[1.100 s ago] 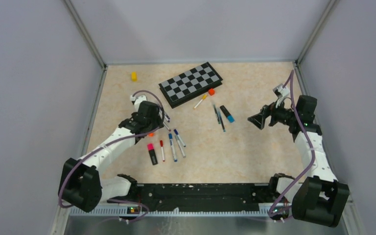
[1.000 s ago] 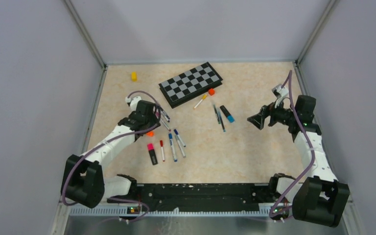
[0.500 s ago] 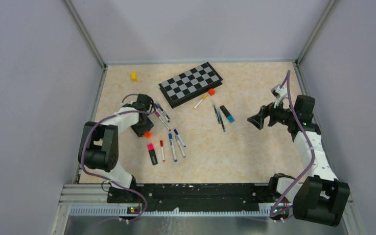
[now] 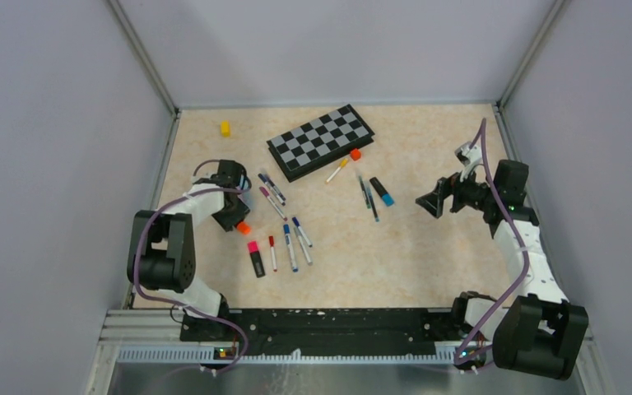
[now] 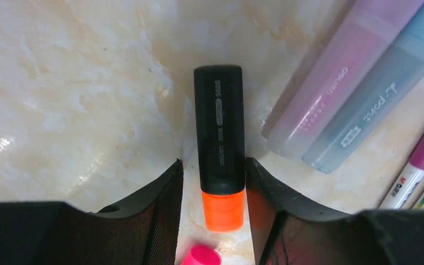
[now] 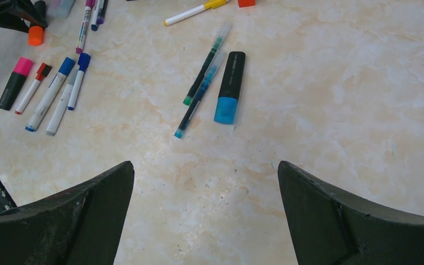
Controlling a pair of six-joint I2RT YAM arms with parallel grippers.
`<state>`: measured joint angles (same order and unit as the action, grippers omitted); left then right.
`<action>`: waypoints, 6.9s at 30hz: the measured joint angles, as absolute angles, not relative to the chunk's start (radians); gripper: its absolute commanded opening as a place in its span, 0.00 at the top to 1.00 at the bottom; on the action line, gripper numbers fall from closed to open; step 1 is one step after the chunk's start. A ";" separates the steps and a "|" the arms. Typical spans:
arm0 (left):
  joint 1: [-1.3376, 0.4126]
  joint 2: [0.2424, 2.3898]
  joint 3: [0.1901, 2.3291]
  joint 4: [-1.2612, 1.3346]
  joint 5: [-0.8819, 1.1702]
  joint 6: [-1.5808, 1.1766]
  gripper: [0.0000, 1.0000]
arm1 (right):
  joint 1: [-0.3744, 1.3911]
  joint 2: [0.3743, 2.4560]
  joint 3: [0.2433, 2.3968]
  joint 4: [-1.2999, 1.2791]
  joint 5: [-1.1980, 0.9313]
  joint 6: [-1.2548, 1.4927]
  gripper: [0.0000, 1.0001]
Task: Open the pen caps
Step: Pick up the pen from the center of the board, then open the pen cap from the pen.
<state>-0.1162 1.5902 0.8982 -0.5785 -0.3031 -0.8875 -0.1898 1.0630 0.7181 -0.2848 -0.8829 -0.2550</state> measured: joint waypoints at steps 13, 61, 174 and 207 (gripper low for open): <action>-0.061 1.590 0.896 -0.531 -0.270 -0.841 0.81 | -0.184 1.063 0.718 -0.291 -0.879 -0.262 0.01; -0.818 1.430 0.732 0.358 0.078 -0.462 1.00 | 0.015 1.194 0.589 0.302 -1.050 0.485 0.08; -0.885 1.615 0.553 1.036 0.501 -0.656 1.00 | 0.244 1.381 0.714 0.224 -1.412 0.169 1.00; -0.865 1.290 0.458 0.694 0.361 -0.515 1.00 | -0.023 1.394 0.995 -0.038 -0.982 0.126 1.00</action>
<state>-0.8646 1.2903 0.4583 0.6945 0.3611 -0.5148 -0.0235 1.3941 0.9951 -0.0383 -0.9817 0.1261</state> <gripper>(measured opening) 0.148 0.103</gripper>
